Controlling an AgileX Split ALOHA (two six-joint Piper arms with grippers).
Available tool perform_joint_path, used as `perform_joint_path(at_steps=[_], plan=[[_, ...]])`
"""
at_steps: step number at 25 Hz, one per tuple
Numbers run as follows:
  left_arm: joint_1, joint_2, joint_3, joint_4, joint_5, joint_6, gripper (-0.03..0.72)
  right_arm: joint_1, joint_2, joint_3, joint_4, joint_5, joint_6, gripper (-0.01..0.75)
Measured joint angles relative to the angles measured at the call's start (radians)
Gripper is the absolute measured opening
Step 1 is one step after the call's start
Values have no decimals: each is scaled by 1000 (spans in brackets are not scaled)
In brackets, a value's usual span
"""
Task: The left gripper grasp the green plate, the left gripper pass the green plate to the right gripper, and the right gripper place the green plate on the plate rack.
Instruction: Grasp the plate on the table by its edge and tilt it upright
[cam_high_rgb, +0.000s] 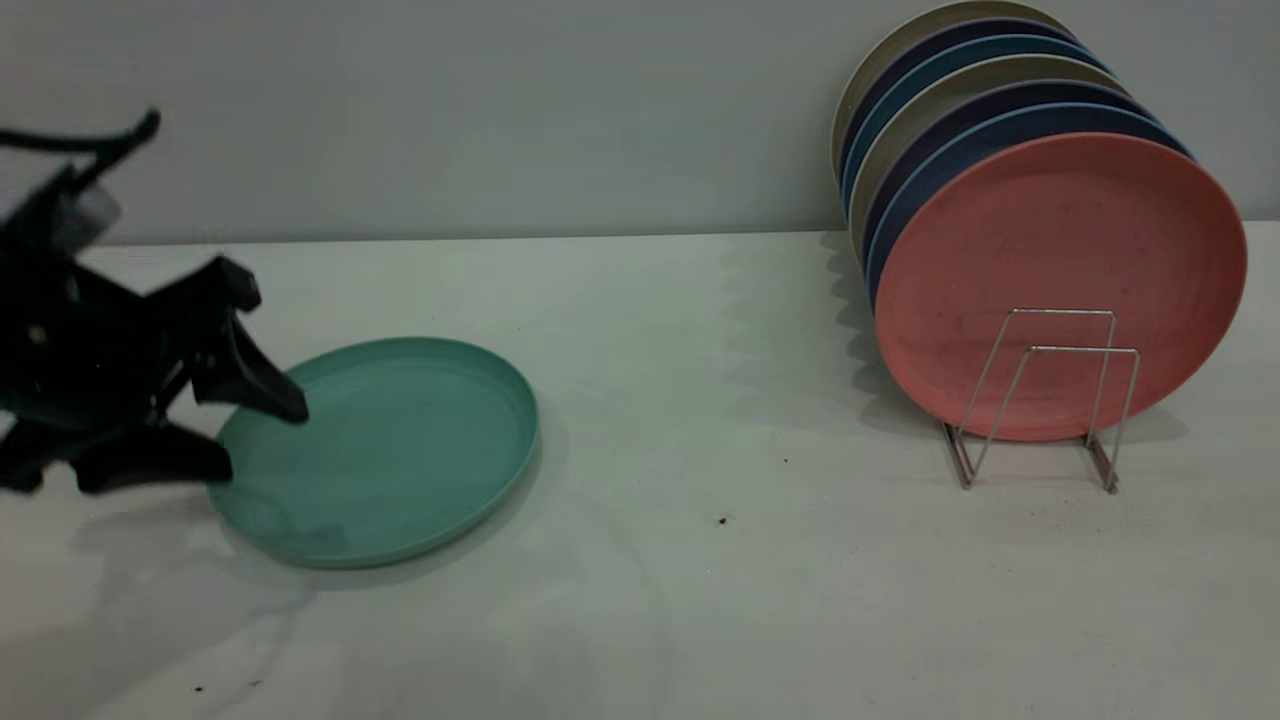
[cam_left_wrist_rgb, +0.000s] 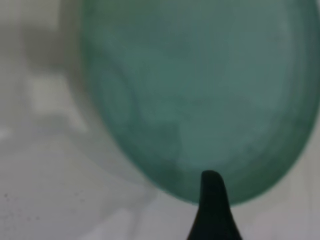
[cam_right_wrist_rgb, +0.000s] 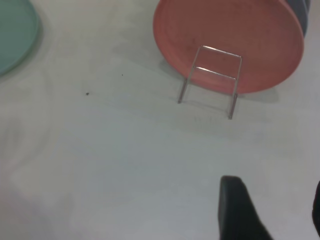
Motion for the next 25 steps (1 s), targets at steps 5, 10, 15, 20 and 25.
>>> perform_joint_path(at_steps=[5, 10, 15, 20, 25], plan=[[66, 90, -4, -33, 13, 37, 563, 0, 0, 0, 4, 0, 0, 381], [80, 149, -26, -36, 47, 63, 563, 0, 0, 0, 6, -2, 0, 381], [80, 208, -69, -37, 70, 72, 563, 0, 1, 0, 6, -2, 0, 381], [80, 247, -89, -38, 70, 73, 557, 0, 1, 0, 6, -3, 0, 381], [80, 276, -108, -38, 70, 93, 479, 0, 1, 0, 6, -3, 0, 381]])
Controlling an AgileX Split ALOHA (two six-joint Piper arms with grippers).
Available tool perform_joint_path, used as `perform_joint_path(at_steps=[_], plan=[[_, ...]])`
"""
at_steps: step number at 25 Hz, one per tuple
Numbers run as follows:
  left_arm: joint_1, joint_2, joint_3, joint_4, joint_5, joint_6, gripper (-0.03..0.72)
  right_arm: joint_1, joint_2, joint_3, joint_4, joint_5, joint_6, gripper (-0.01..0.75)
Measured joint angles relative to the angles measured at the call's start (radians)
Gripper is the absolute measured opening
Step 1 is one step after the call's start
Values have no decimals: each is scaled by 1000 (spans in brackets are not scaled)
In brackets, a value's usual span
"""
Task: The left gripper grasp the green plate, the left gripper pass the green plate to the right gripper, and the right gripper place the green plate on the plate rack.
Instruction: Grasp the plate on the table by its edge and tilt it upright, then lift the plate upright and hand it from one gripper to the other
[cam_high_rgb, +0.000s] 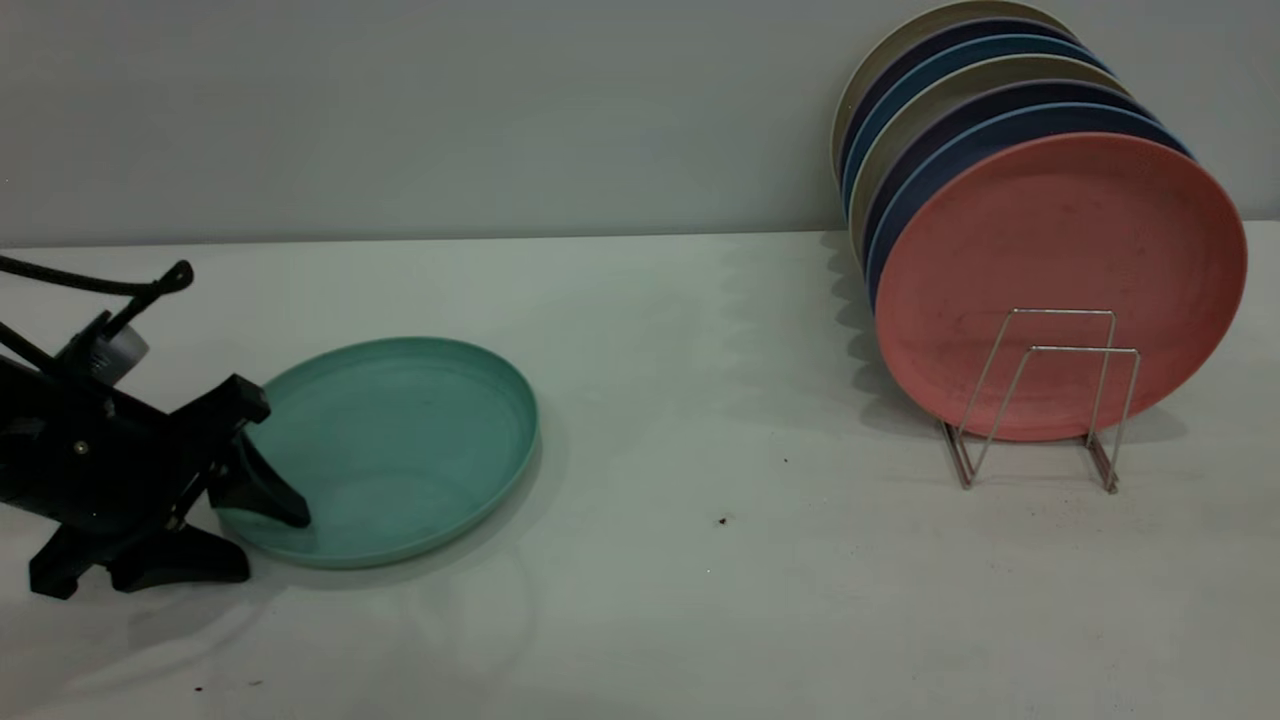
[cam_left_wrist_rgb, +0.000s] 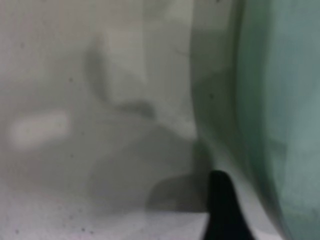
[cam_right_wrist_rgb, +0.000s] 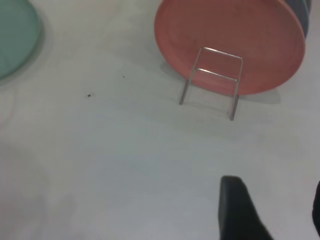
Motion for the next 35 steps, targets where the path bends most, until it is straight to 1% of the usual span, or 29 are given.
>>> perform_joint_path(at_steps=[2, 3, 6, 8, 9, 11, 17, 23, 26, 29, 32, 35], plan=[[0, 6, -6, 0, -1, 5, 418, 0, 0, 0, 0, 0, 0, 381], [0, 10, -7, 0, -1, 6, 376, 0, 0, 0, 0, 0, 0, 381], [0, 13, -10, 0, -13, 6, 222, 0, 0, 0, 0, 0, 0, 381], [0, 13, -18, -2, -26, 6, 102, 0, 0, 0, 7, 0, 0, 381], [0, 13, -22, -2, -29, 6, 58, 0, 0, 0, 17, 1, 0, 381], [0, 13, -34, -2, -29, 6, 23, 0, 0, 0, 38, 8, 0, 381], [0, 8, -67, 0, -9, 69, 16, 0, 3, 0, 117, 21, -36, 381], [0, -80, -91, 2, -1, 213, 15, 0, 125, 0, 299, 12, -155, 381], [0, -138, -94, 8, 34, 285, 15, 0, 224, 0, 438, -24, -263, 381], [0, -190, -94, 21, 96, 331, 15, 0, 337, 0, 588, -58, -384, 381], [0, -228, -94, 69, 170, 325, 15, 0, 451, 0, 754, -88, -543, 381], [0, -245, -94, 141, 228, 275, 15, 0, 563, 0, 942, -99, -747, 381]])
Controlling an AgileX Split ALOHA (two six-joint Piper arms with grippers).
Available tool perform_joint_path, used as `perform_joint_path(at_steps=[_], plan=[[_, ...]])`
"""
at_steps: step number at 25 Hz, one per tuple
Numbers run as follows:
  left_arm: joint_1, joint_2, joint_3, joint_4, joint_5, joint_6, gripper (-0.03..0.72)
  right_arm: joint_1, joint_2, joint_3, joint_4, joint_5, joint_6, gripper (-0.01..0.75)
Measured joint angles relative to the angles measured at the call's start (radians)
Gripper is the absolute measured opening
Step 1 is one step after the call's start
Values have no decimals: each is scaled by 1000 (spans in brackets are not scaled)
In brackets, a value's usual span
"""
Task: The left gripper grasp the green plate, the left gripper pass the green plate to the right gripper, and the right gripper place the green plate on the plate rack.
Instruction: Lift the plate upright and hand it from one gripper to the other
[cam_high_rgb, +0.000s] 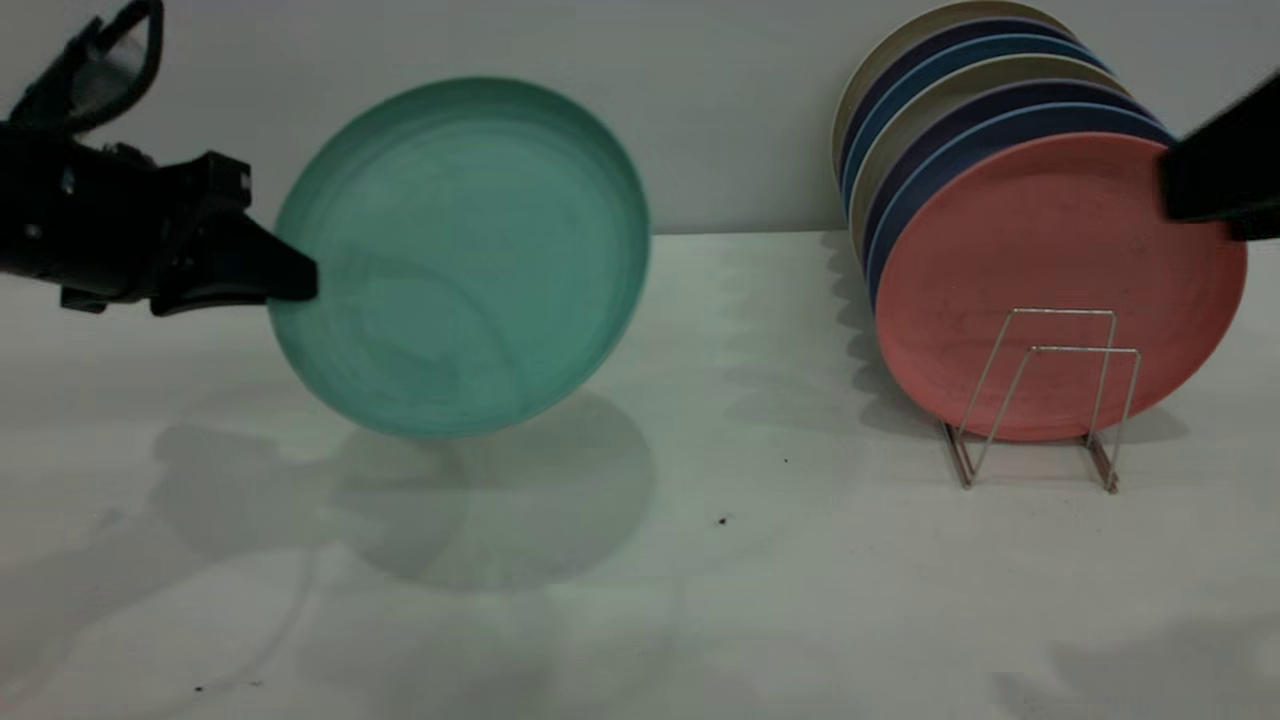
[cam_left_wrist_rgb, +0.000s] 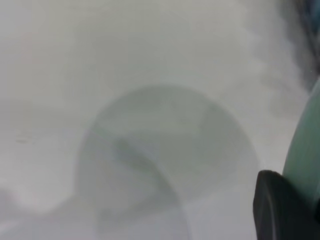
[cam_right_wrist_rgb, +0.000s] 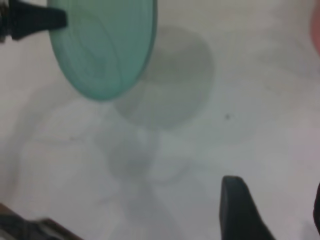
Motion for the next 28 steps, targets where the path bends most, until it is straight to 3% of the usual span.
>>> perform_joint_path(at_steps=[6, 11, 20, 28], plan=[[-25, -2, 0, 31, 31, -24, 15, 0, 206, -6, 366, 74, -371, 381], [-121, -2, 0, 29, 19, -27, 15, 2, 363, -20, 510, 189, -556, 381], [-221, -2, 0, -9, 5, -45, 15, 99, 529, -80, 527, 211, -627, 381], [-268, -2, 0, -28, 27, -58, 15, 108, 555, -102, 528, 215, -628, 381]])
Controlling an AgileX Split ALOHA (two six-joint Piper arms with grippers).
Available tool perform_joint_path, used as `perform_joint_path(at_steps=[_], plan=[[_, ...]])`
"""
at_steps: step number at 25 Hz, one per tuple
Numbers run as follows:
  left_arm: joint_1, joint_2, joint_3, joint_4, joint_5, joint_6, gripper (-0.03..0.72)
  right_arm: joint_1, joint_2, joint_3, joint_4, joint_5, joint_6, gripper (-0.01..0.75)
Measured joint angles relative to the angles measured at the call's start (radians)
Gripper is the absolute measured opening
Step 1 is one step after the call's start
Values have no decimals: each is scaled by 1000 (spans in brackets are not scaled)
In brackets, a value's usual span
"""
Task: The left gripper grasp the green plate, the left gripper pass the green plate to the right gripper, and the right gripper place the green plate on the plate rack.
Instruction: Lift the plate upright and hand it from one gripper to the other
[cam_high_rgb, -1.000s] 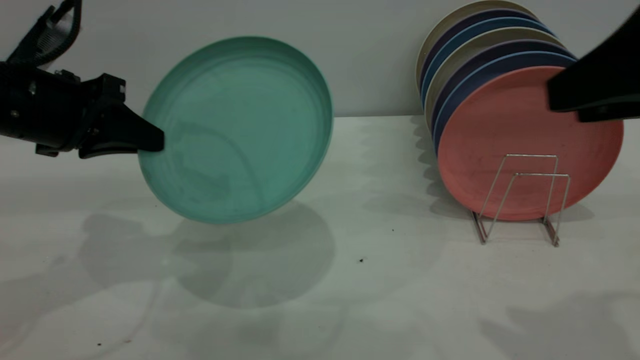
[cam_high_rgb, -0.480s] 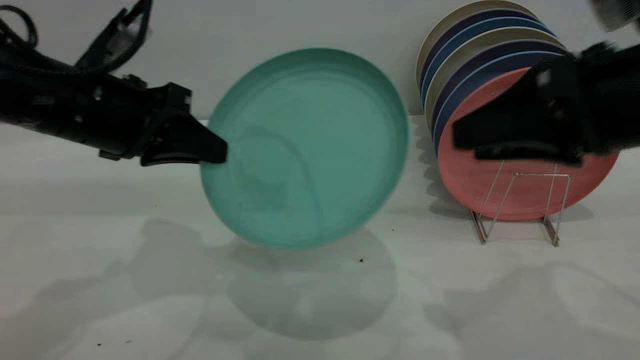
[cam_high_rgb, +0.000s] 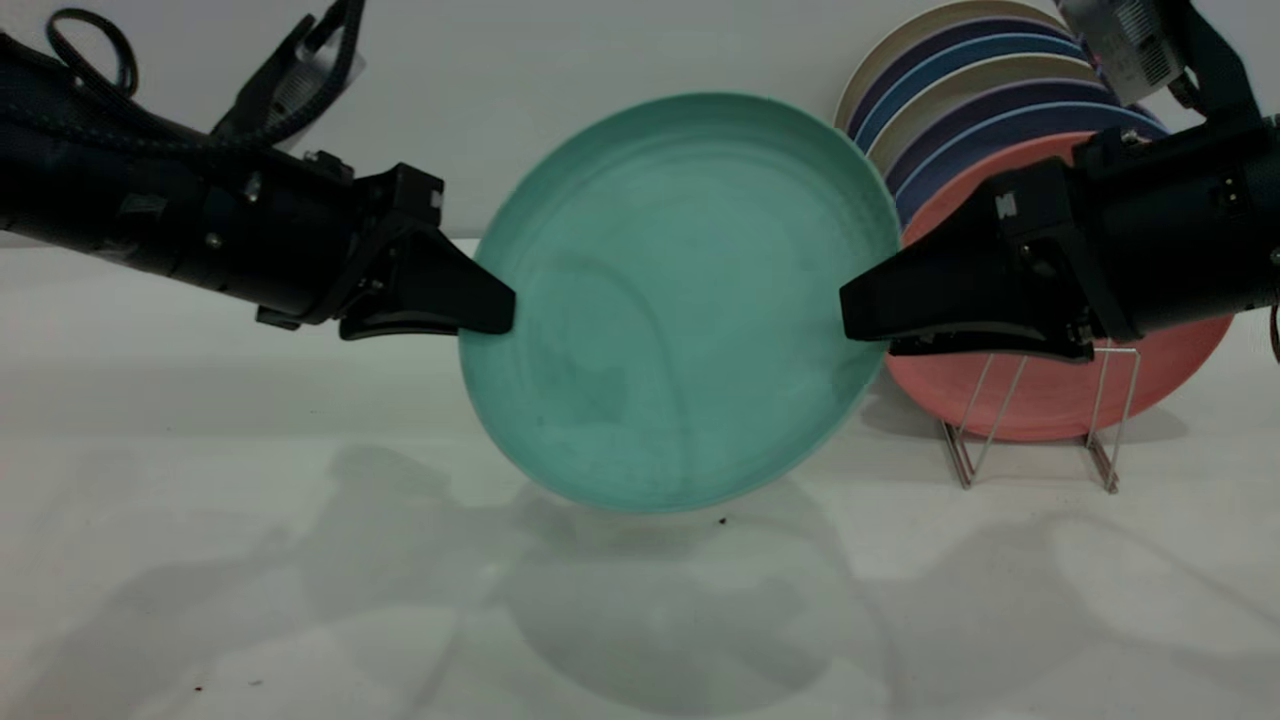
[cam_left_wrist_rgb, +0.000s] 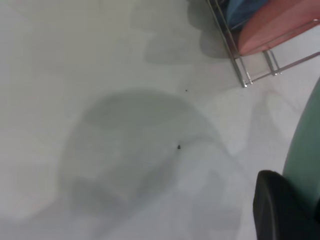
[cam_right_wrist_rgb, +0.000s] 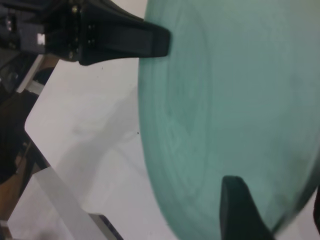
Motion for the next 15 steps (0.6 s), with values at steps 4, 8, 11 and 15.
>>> perform_joint_path(at_steps=[4, 8, 11, 15], plan=[[-37, 0, 0, -3, 7, -4, 15, 0, 0, 0, 0, -6, 0, 381], [-69, 0, 0, -3, 16, -19, 15, 0, 0, 0, 0, -46, 0, 381], [-76, 0, 0, -3, 17, -21, 15, 0, 0, 0, 0, -63, 0, 360], [-76, 0, 0, -3, 17, -22, 15, 0, 0, 0, 1, -64, 0, 232]])
